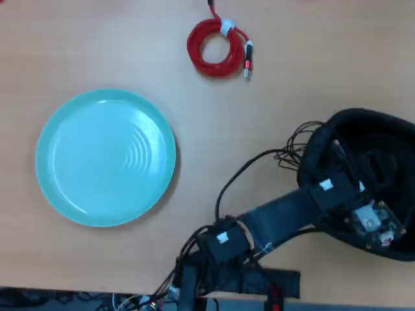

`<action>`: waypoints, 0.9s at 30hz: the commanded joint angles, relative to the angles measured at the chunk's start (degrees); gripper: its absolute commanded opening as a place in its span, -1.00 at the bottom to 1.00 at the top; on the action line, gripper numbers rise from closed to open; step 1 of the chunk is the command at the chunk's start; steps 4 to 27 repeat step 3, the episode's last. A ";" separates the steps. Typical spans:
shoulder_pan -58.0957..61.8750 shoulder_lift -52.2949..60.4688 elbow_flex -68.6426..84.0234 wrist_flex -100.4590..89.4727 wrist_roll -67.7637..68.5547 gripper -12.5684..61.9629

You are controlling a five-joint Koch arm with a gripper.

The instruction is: Put a black charging cable in a black bowl and put a red charging cable in a green bowl

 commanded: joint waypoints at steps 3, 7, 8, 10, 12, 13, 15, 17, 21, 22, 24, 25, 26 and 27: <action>0.70 0.18 -7.29 -3.87 2.55 0.15; 0.70 0.18 -7.29 -3.87 2.55 0.15; 0.70 0.18 -7.29 -3.87 2.55 0.15; 0.70 0.18 -7.29 -3.87 2.55 0.15; 0.70 0.18 -7.29 -3.87 2.55 0.15; 0.70 0.18 -7.29 -3.87 2.55 0.15; 0.70 0.18 -7.29 -3.87 2.55 0.15; 0.70 0.18 -7.29 -3.87 2.55 0.15; 0.70 0.18 -7.29 -3.87 2.55 0.15; 0.70 0.18 -7.29 -3.87 2.55 0.15; 0.70 0.18 -7.29 -3.87 2.55 0.15; 0.70 0.18 -7.29 -3.87 2.55 0.15; 0.70 0.18 -7.29 -3.87 2.55 0.15; 0.70 0.18 -7.29 -3.87 2.55 0.15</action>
